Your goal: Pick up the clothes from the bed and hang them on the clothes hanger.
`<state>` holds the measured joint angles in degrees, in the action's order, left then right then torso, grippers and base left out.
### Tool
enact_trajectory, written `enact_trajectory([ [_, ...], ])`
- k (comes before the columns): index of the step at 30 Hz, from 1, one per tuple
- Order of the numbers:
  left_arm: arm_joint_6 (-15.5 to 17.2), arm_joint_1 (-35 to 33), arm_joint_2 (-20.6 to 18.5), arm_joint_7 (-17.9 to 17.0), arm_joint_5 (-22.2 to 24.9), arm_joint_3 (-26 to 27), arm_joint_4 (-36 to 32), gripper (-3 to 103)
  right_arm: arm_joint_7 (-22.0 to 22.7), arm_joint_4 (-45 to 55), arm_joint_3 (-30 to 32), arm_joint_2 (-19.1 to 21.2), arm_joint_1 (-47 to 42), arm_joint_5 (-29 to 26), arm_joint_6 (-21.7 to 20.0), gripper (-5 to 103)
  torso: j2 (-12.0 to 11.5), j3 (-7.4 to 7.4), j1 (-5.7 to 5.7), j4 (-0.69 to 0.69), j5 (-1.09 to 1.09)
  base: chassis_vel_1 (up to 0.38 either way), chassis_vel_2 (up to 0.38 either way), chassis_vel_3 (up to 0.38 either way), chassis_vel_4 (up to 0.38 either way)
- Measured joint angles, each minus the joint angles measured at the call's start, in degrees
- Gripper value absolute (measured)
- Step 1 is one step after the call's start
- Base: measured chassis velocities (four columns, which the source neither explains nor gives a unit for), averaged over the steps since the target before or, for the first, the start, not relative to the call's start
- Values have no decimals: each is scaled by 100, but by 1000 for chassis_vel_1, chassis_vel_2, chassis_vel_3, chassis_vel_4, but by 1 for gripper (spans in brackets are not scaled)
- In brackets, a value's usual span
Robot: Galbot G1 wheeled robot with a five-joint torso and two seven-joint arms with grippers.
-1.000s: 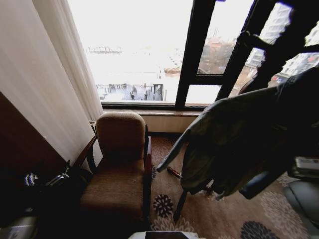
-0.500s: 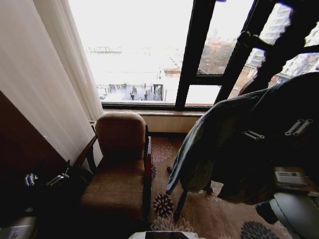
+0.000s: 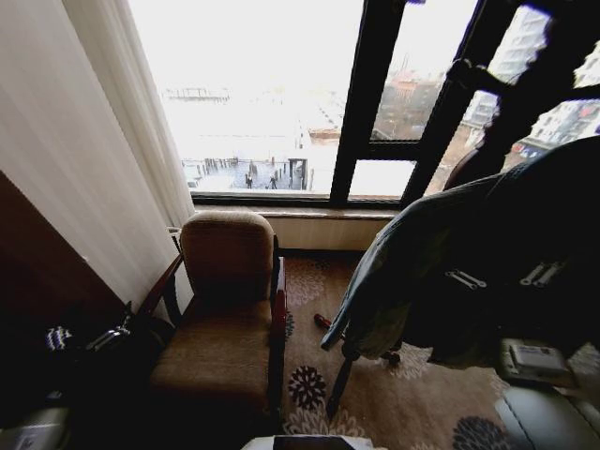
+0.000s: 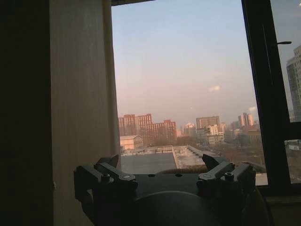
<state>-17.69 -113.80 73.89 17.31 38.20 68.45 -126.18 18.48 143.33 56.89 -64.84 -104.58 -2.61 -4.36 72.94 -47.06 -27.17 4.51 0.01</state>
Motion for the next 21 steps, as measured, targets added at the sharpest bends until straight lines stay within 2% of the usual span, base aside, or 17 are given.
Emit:
enact_trajectory([
  [1,0,0,0,0,0,0,0,100,0,0,0,0,0,0,0,100,0,0,0,0,0,0,0,0,0],
  [5,0,0,0,0,0,0,0,100,34,-2,-92,-385,84,-780,183,100,0,1,0,1,-2,0,0,0,0],
  [6,0,0,0,0,0,0,0,100,34,-2,-92,-385,84,-780,183,100,0,1,0,1,-2,0,0,0,0],
  [9,0,0,0,0,0,0,0,100,-3,-4,-203,-631,162,-1655,365,100,0,0,1,1,-2,0,0,0,0],
  [10,0,0,0,0,0,0,0,100,-3,-4,-203,-631,162,-1655,365,100,0,0,1,1,-2,0,0,0,0],
  [12,0,0,0,0,0,0,0,100,-59,-5,-401,-717,183,-1994,435,100,0,0,0,0,-1,0,0,0,0],
  [16,0,0,0,0,0,0,0,100,-146,-7,-801,-824,126,-2160,464,100,0,0,0,0,-2,0,0,0,0],
  [21,0,0,0,0,0,0,0,100,-148,-8,-1217,-1000,-48,-2058,429,100,0,0,1,0,-2,0,0,0,0],
])
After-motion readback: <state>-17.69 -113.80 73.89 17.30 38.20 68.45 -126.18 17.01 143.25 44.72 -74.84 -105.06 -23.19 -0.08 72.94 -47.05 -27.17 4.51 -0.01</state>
